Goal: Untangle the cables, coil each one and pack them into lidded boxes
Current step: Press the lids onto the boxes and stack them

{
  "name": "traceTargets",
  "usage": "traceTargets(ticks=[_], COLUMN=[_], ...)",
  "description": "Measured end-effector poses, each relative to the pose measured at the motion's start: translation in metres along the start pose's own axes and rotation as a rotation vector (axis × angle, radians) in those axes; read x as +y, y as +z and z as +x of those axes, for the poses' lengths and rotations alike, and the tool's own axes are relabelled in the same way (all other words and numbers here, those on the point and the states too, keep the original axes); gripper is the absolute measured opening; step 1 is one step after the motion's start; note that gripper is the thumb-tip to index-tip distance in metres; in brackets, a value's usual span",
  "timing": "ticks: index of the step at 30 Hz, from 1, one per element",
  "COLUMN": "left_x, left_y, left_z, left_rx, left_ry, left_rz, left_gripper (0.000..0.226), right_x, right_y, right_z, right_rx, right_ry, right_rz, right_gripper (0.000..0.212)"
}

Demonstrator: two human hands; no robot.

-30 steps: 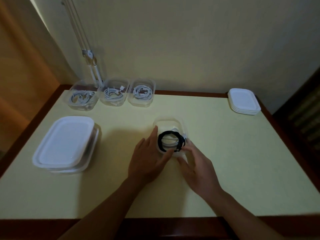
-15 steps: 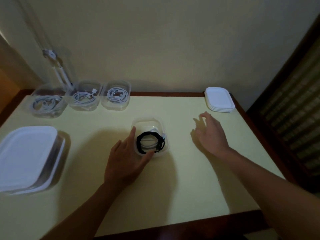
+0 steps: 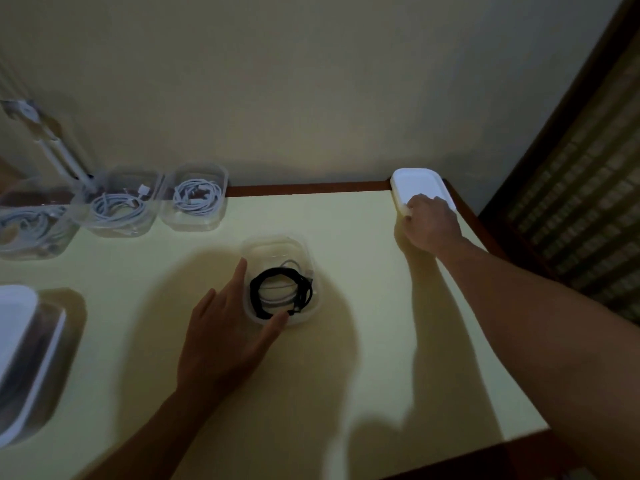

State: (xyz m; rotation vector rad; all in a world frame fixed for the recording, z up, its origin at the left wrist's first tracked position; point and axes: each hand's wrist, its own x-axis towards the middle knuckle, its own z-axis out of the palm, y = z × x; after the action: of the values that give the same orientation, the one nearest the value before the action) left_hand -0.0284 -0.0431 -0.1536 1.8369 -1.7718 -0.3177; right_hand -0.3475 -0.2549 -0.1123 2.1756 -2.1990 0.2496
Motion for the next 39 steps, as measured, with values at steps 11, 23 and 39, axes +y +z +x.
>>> traceTargets(ticks=[11,23,39], left_x=[0.000,0.000,0.001], left_y=[0.001,0.002,0.000], left_z=[0.000,0.001,0.000], left_rx=[0.002,0.007,0.007], left_ry=[-0.007,-0.011,0.013], left_rz=[0.007,-0.004,-0.008], left_gripper=[0.100,0.104,0.102], right_x=[0.011,-0.045,-0.144], right_y=[0.004,-0.017,-0.029], right_z=[0.012,-0.050,-0.161], right_rx=[0.135,0.287,-0.125], right_ry=[0.021,-0.363,-0.665], right_rz=[-0.095,0.296,0.520], right_gripper=[0.015,0.020,0.032])
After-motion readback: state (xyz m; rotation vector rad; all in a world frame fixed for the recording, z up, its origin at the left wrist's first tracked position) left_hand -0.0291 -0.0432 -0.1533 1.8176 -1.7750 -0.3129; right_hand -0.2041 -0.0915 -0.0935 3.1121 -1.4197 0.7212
